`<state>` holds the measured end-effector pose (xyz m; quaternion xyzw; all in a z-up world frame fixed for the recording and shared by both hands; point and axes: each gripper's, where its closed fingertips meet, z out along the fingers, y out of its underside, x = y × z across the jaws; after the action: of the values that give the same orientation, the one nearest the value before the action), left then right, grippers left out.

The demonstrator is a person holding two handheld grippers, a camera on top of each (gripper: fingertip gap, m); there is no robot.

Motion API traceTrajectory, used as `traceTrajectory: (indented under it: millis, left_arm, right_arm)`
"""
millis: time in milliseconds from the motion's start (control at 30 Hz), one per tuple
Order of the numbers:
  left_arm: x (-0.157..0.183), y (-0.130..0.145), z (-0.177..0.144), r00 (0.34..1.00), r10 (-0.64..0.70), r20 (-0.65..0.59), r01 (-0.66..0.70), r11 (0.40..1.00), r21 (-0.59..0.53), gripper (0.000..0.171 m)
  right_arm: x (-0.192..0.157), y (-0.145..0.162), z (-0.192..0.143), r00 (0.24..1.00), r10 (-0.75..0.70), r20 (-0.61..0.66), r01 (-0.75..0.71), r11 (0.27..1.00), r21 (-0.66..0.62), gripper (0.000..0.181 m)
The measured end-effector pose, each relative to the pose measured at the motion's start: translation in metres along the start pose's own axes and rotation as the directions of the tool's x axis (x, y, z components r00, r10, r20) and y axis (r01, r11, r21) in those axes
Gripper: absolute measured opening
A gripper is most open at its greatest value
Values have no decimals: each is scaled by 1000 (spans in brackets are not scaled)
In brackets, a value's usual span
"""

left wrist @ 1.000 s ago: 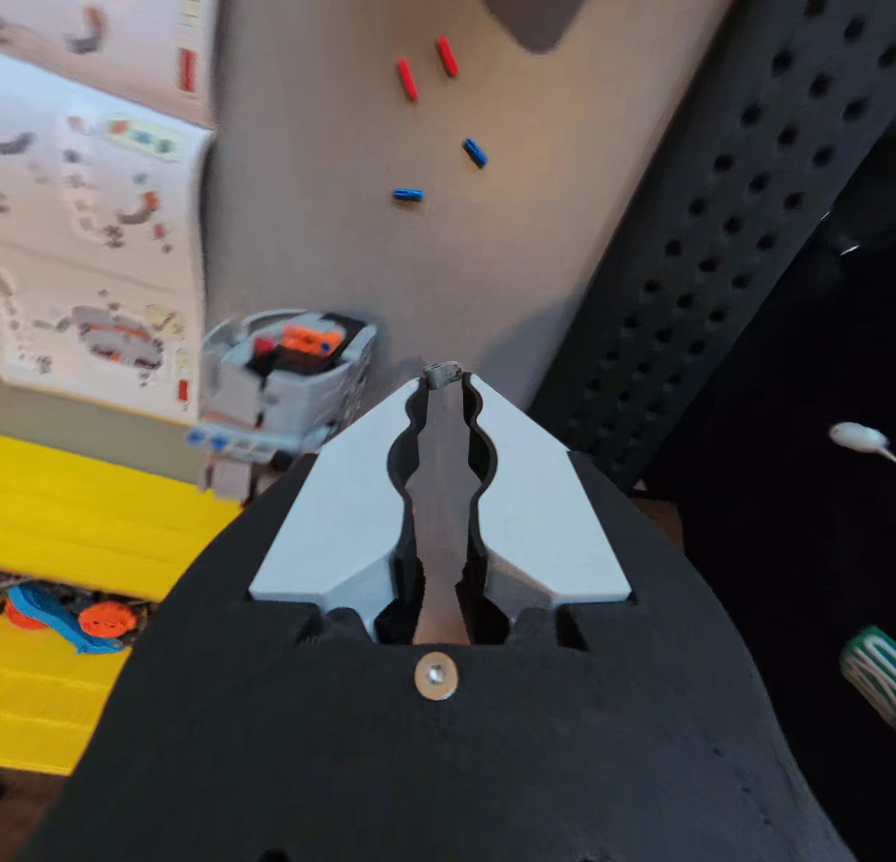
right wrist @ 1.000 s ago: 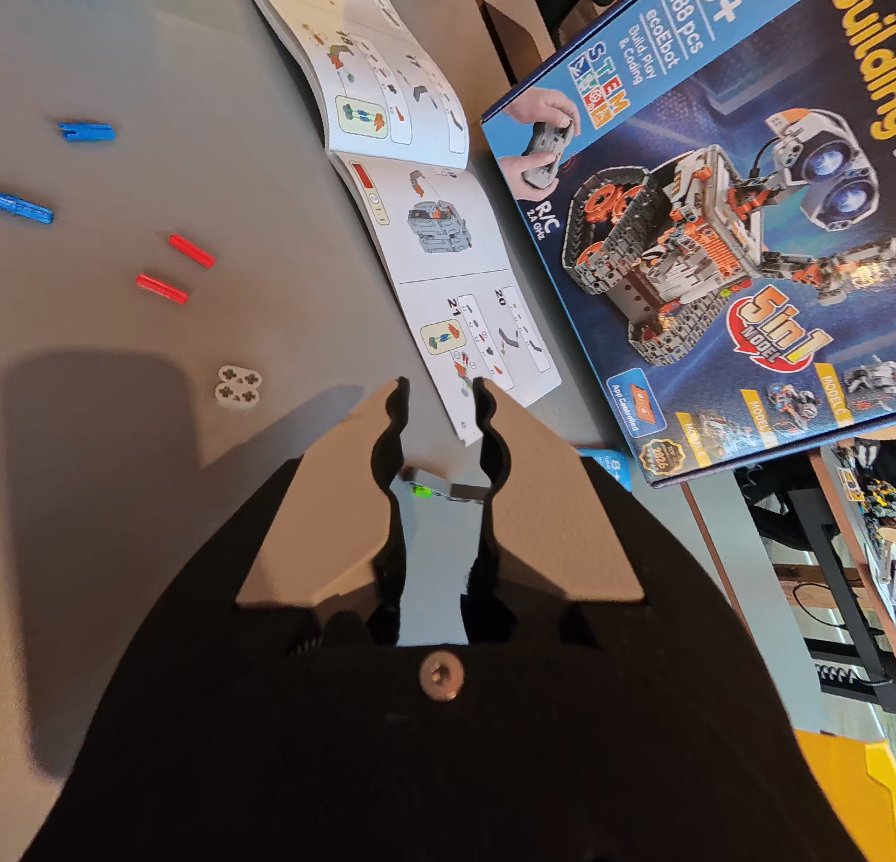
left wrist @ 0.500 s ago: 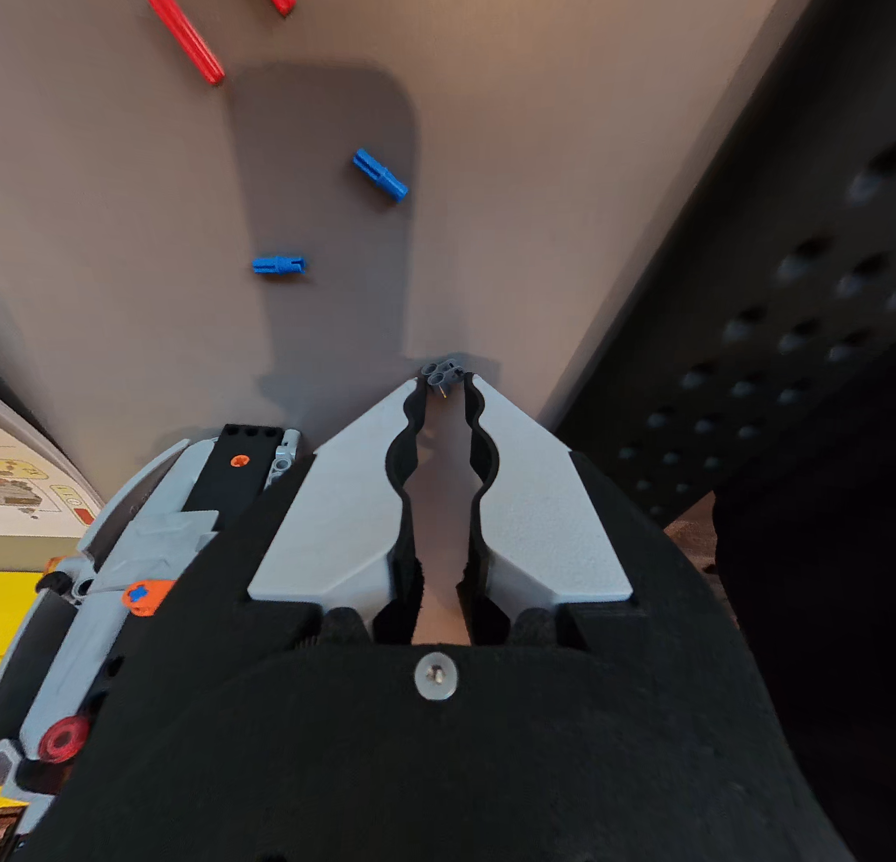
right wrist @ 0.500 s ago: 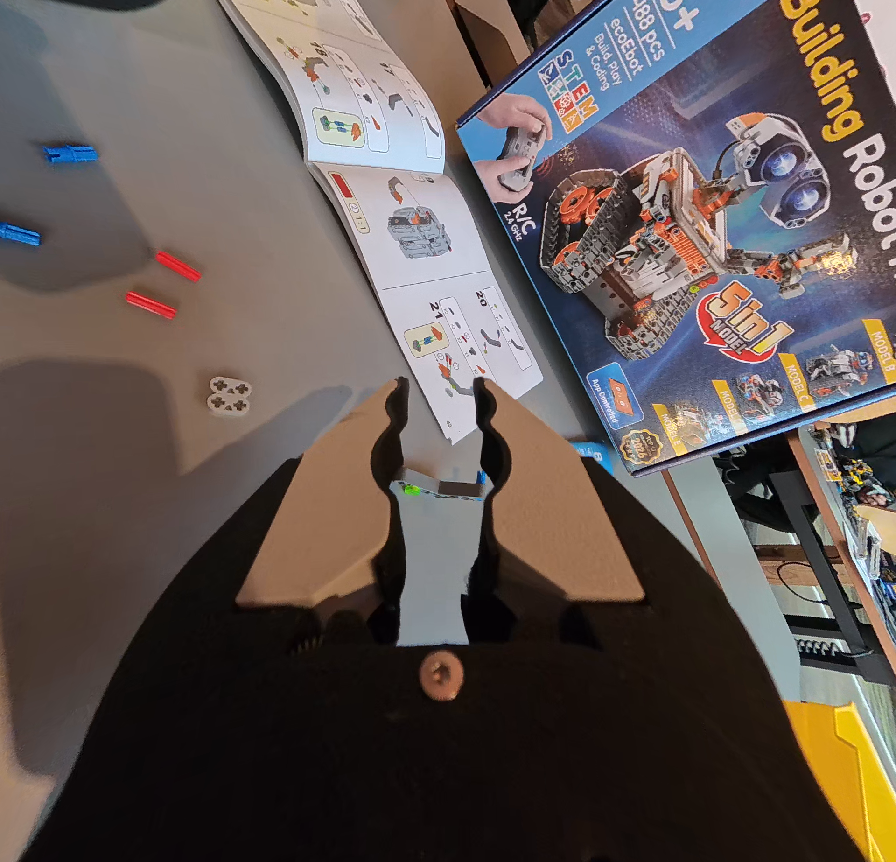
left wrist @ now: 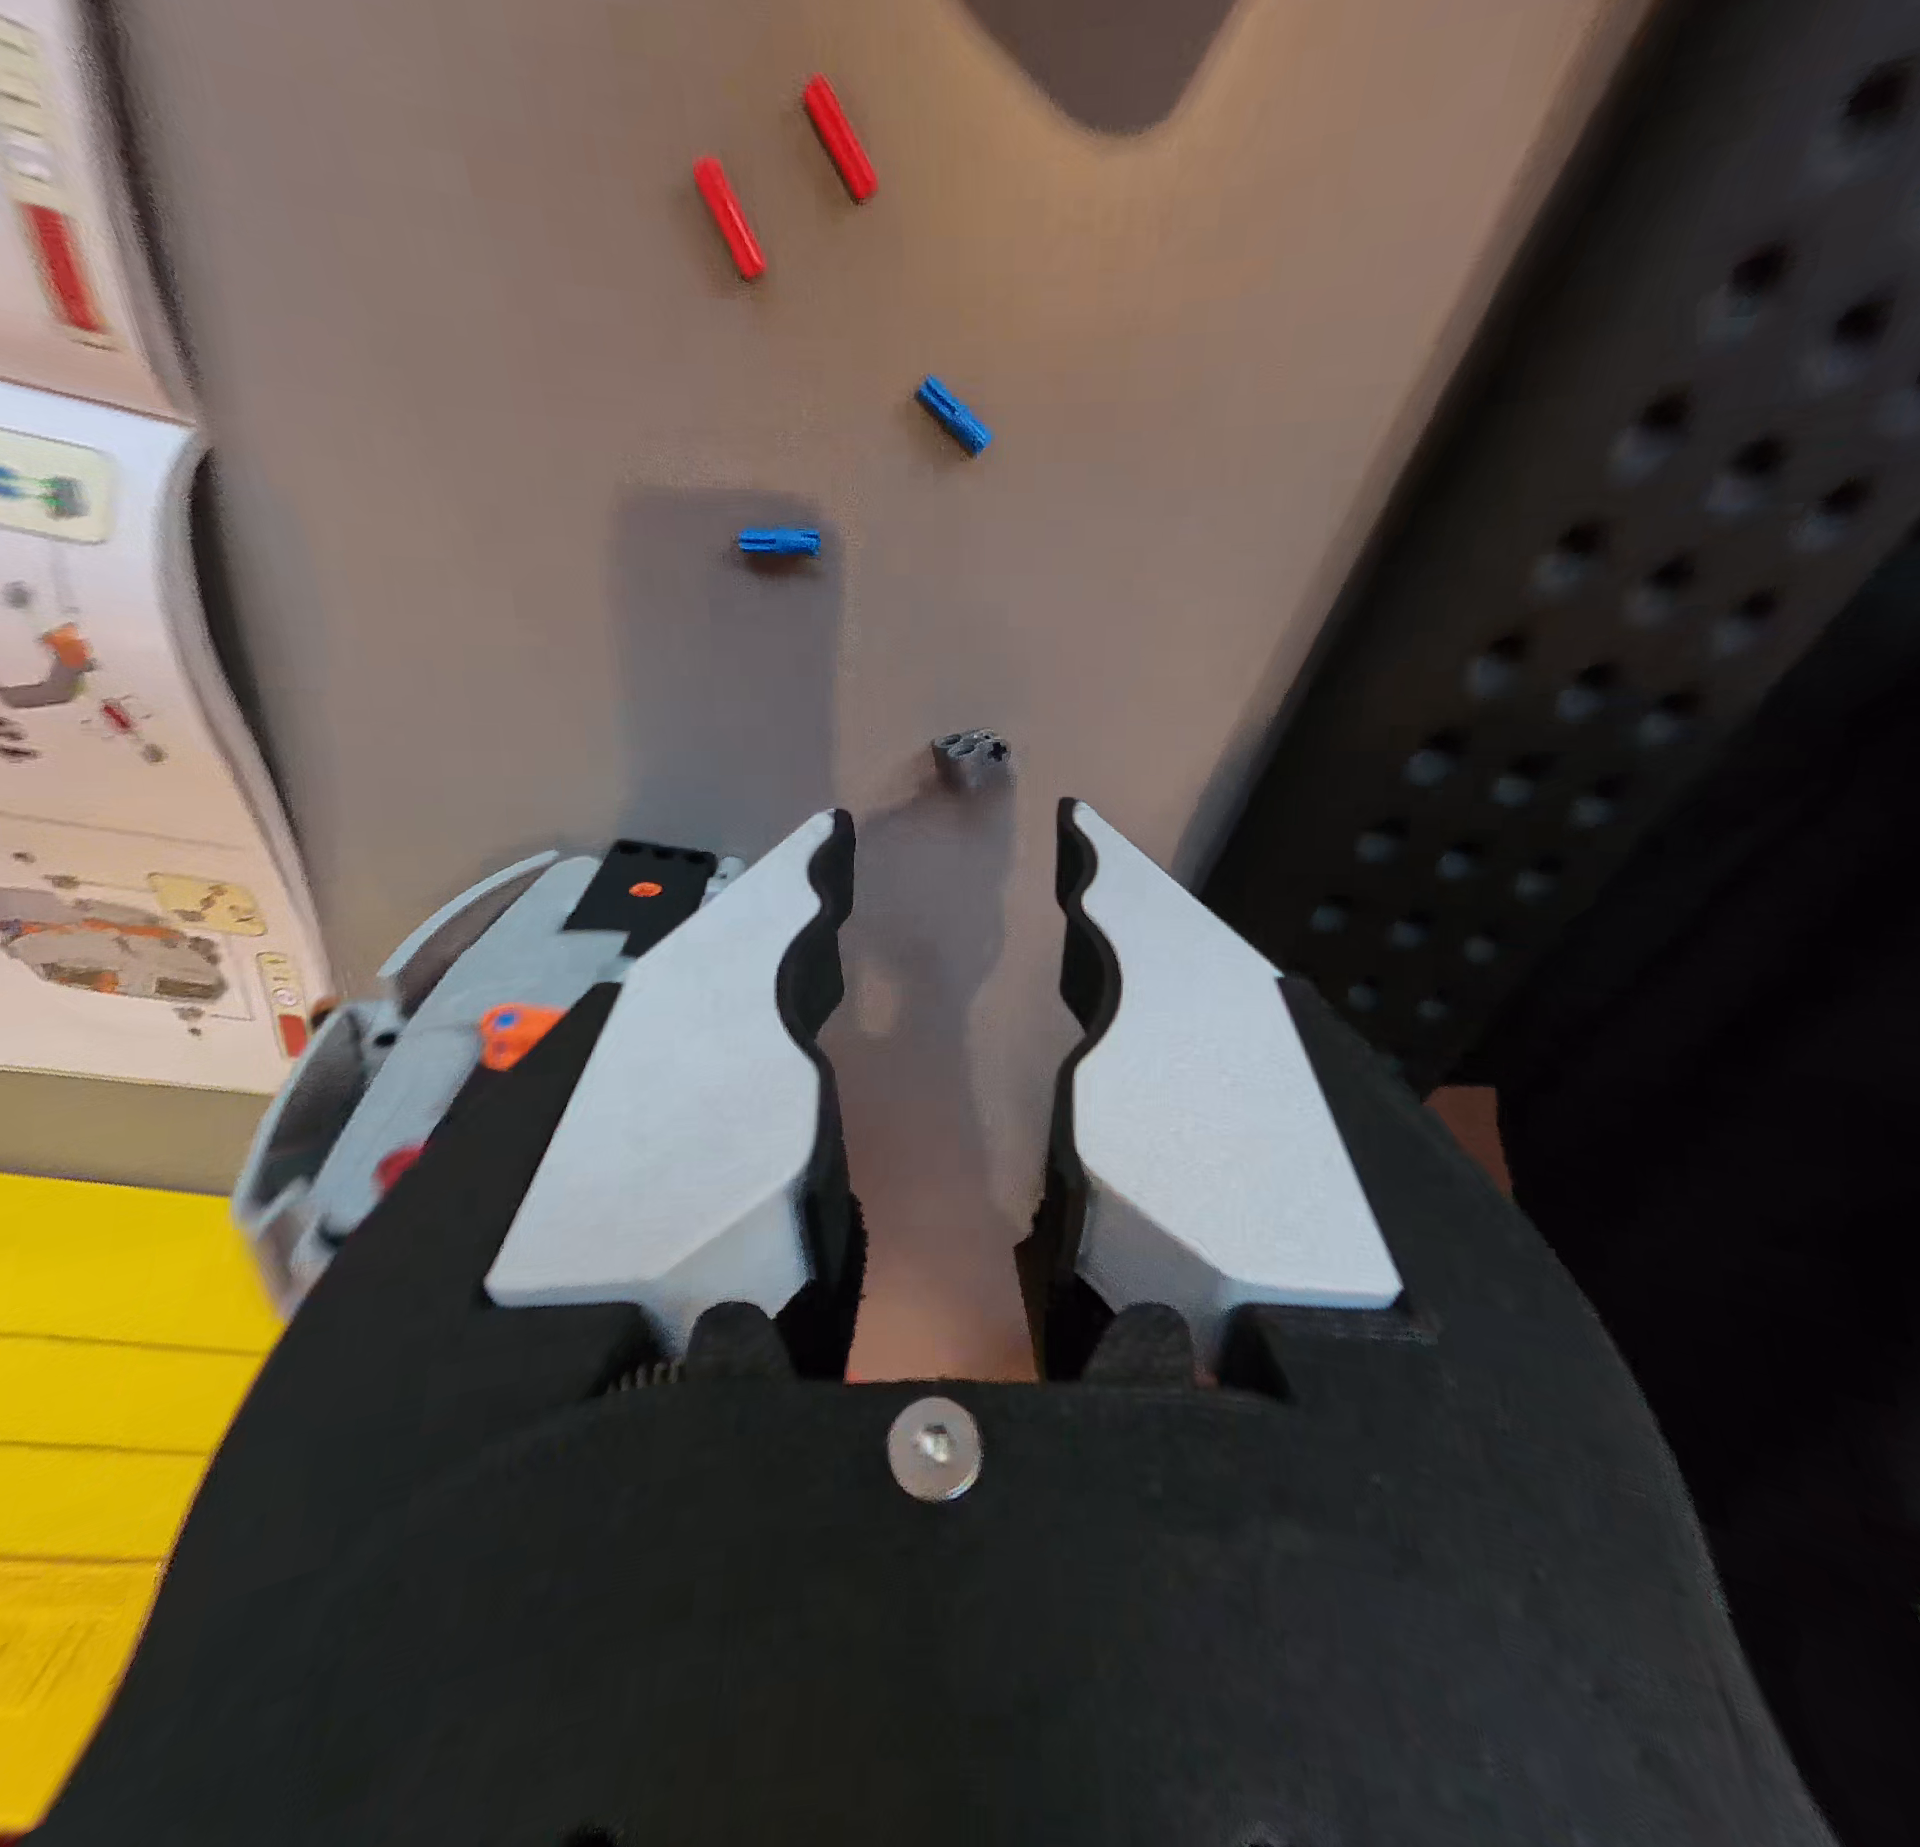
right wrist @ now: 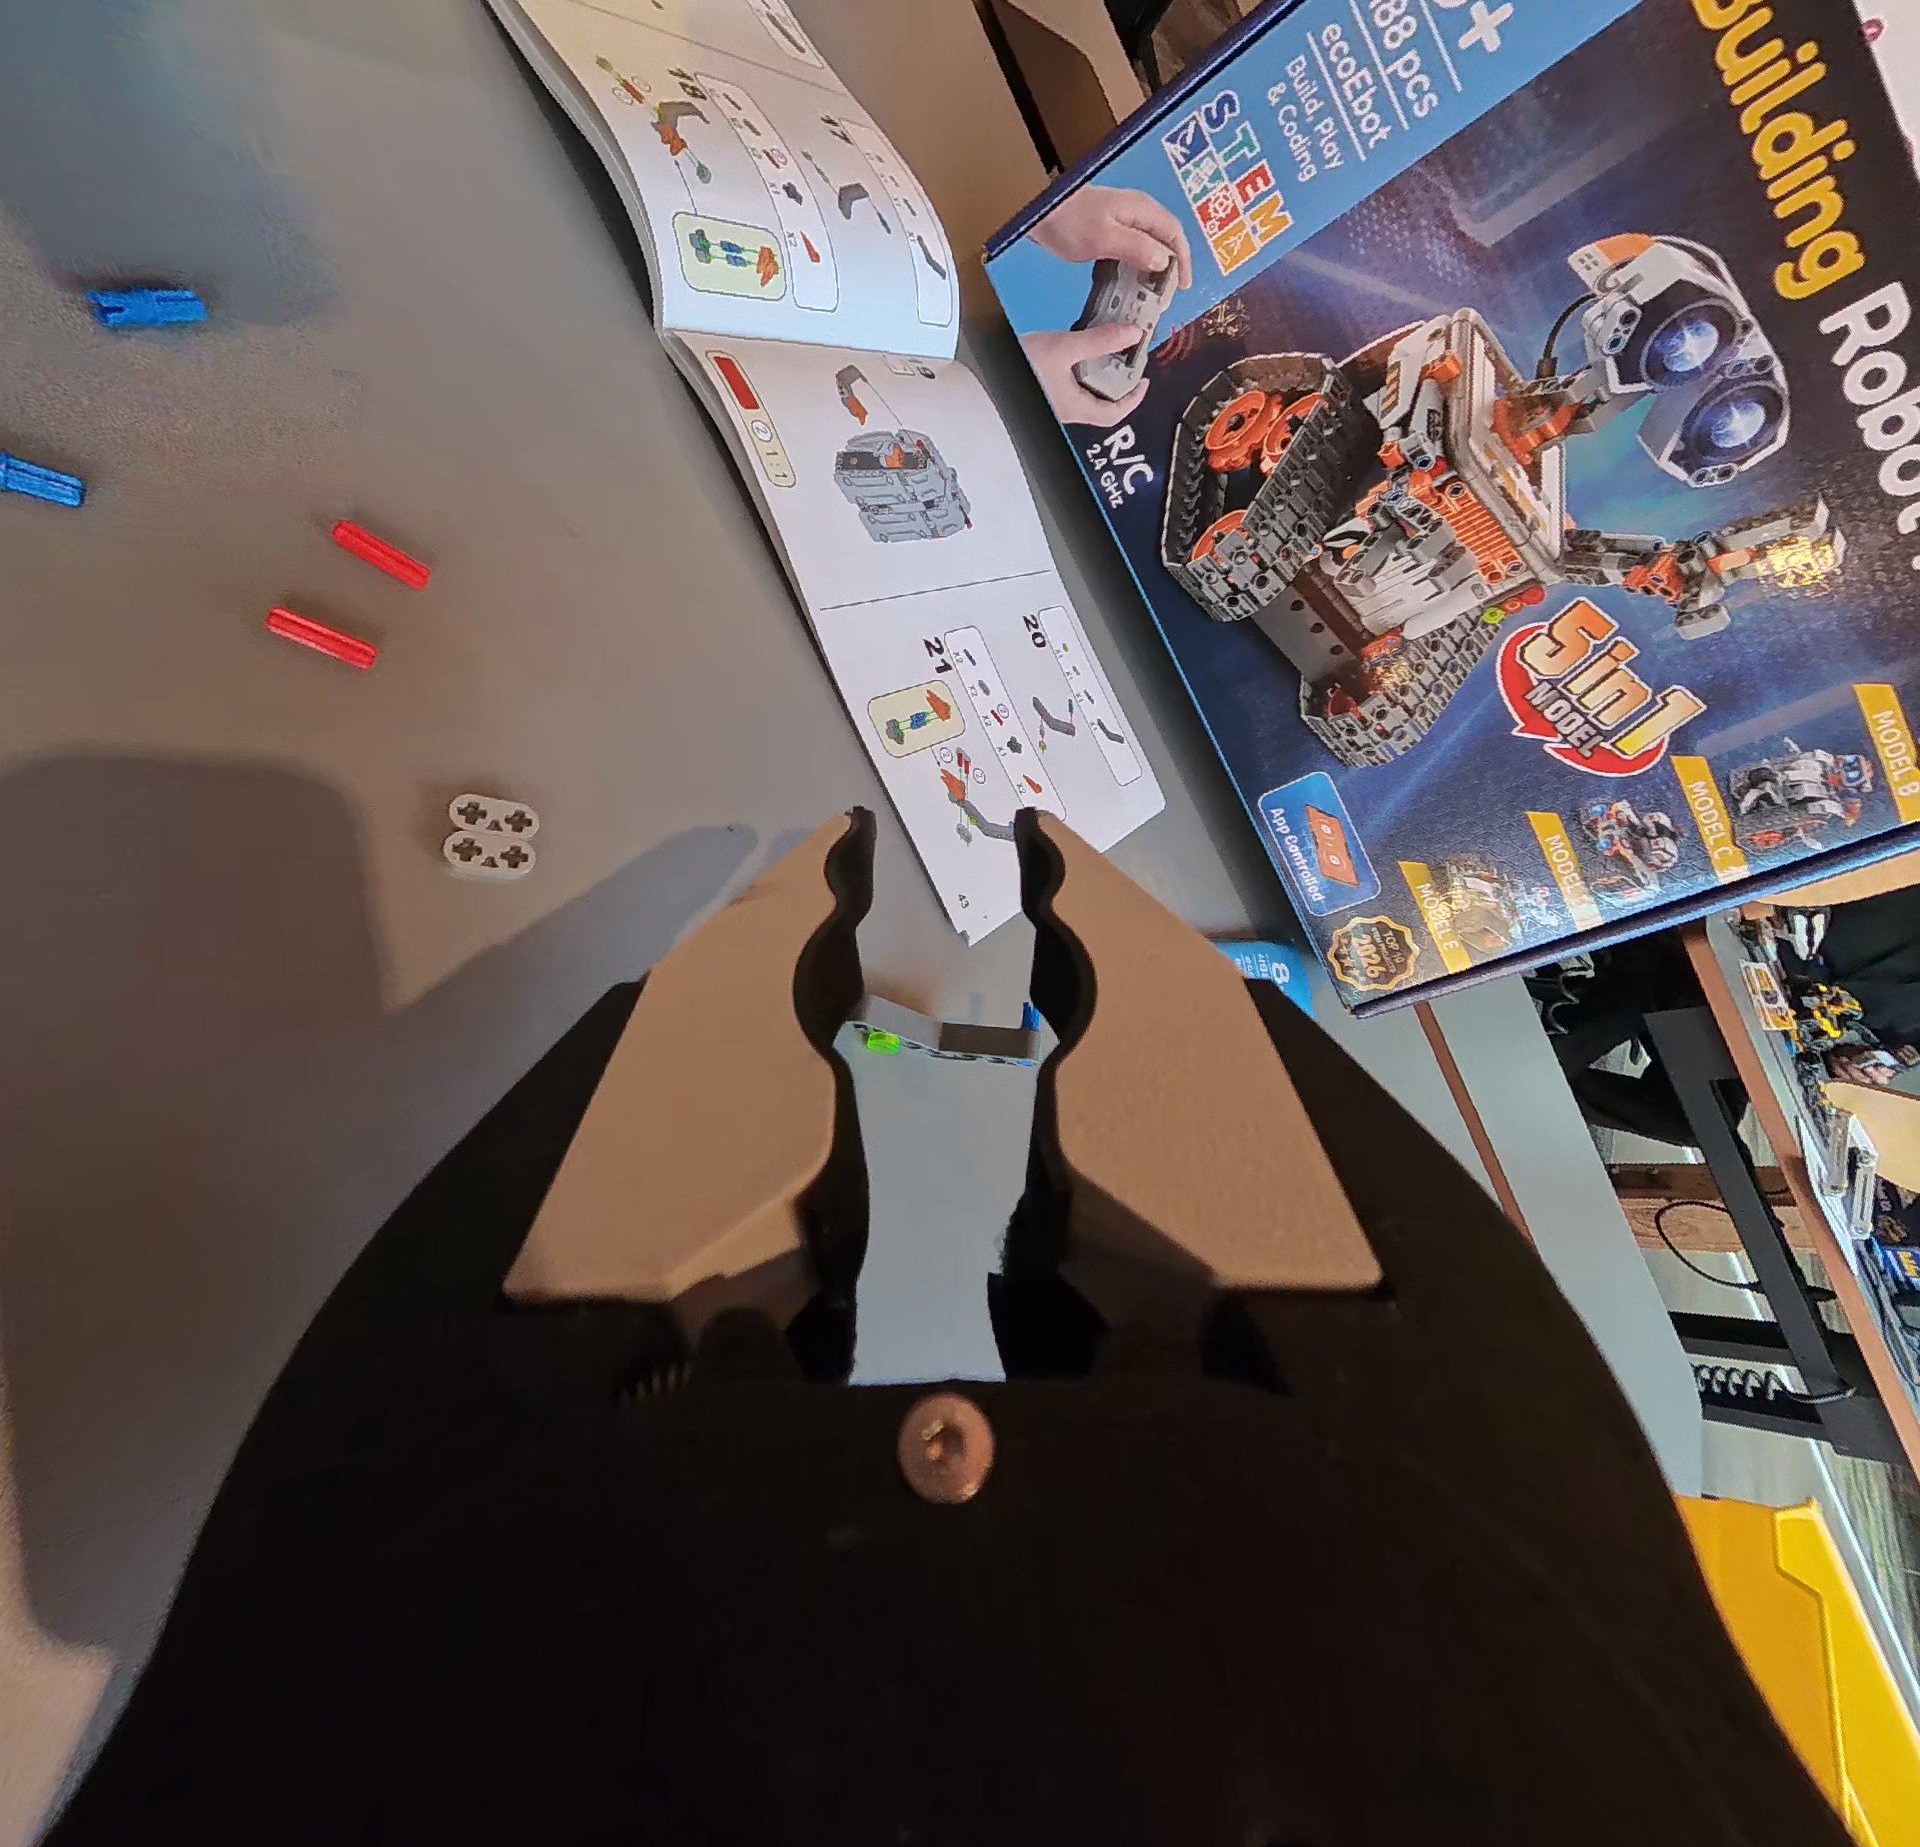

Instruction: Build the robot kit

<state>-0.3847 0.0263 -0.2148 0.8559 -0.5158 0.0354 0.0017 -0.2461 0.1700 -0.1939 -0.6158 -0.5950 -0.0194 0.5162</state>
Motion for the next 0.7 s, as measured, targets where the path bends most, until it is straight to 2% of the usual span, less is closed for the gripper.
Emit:
traceTrajectory:
  millis: [133, 233, 333, 400, 533, 633, 700]
  left_arm:
    - [-14, -9, -59, 999, -52, -8, 52, 960, 276, 37]
    - [-31, -6, -106, 993, -118, -23, 115, 873, 473, 31]
    - [-47, 6, -140, 985, -171, -26, 153, 792, 591, 34]
    - [-57, 10, -171, 981, -193, -29, 157, 692, 705, 35]
    - [-73, 30, -239, 972, -232, -34, 132, 422, 897, 37]
    - [-86, 49, -268, 955, -294, -41, 128, 284, 950, 46]
    - [-90, 58, -279, 949, -312, -45, 120, 228, 966, 41]
  right_arm:
    - [0, -1, -1, 1000, -3, -2, 3, 1000, 3, 27]
    - [-1, -1, -1, 1000, -6, -2, 6, 1000, 2, 27]
    - [0, 1, 1, 1000, -2, -4, 2, 1000, -5, 28]
    - [2, 2, 1, 1000, 5, -14, -5, 1000, -4, 28]
    - [18, 1, -4, 995, 61, -77, -60, 998, 18, 28]
    - [45, 10, -12, 964, 199, -174, -196, 980, 32, 27]
    - [61, 13, -20, 929, 307, -207, -294, 951, 92, 28]
